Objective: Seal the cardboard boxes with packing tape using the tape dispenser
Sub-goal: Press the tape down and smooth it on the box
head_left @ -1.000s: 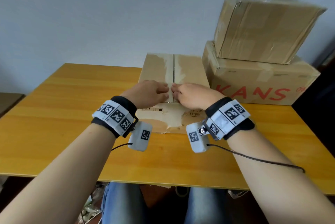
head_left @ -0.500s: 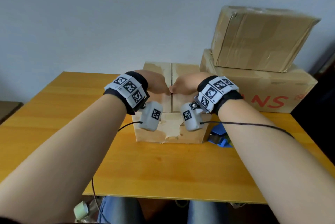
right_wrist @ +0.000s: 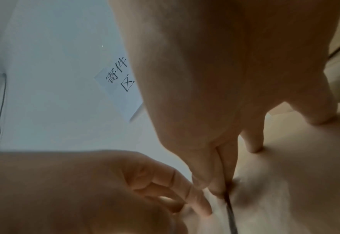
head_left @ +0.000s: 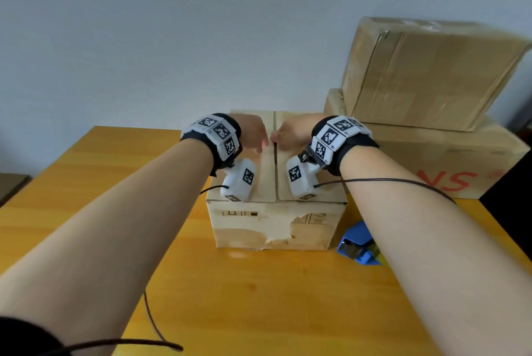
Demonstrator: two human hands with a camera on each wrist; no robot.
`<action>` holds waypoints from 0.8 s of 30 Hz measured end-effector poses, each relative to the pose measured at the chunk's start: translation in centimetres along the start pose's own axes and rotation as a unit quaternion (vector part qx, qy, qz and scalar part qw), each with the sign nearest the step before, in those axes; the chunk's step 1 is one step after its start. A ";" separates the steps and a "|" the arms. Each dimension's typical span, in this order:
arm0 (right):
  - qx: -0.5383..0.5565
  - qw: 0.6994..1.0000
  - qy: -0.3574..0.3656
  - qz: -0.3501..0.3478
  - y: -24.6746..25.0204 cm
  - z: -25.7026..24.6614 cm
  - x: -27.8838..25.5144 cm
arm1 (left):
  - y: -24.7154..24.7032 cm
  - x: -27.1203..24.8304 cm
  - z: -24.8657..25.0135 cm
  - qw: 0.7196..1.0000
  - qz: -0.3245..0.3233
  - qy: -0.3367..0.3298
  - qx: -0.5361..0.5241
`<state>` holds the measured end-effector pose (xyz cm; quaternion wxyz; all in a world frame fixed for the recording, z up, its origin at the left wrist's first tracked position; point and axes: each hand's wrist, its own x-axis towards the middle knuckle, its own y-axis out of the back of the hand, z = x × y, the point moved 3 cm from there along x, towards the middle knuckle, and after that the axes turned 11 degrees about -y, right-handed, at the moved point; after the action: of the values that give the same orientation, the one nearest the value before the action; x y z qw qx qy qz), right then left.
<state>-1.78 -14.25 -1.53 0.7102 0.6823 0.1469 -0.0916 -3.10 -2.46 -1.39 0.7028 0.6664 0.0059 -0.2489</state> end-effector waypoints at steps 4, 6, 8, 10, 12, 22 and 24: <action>0.005 1.000 0.004 0.005 0.8 0.0 2.2 | 0.7 2.2 -0.4 0.999 -0.021 0.003 0.038; 0.008 1.000 0.013 0.015 1.2 -0.1 3.3 | 1.2 3.2 -0.5 0.999 -0.010 0.025 0.025; 0.014 1.000 0.019 0.012 1.5 -0.3 4.2 | 2.1 4.1 -0.7 0.999 0.003 0.038 0.016; 0.027 1.000 0.015 -0.001 1.6 -0.2 5.3 | 2.7 5.3 -1.1 0.999 0.010 0.034 0.016; 0.032 0.999 0.011 0.018 2.0 0.1 6.4 | 3.3 6.0 -1.4 0.999 0.014 0.032 0.019; 0.066 0.997 0.000 0.037 3.2 -0.1 11.4 | 4.4 8.6 -2.7 0.999 0.019 0.037 0.006; 0.054 0.998 -0.007 0.034 3.3 -0.4 12.2 | 4.4 8.8 -2.9 0.999 0.027 0.040 -0.004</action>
<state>10.69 -12.87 -2.52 0.6762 0.7235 0.1139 -0.0800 7.10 -2.79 -0.61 0.7113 0.6726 0.0172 -0.2032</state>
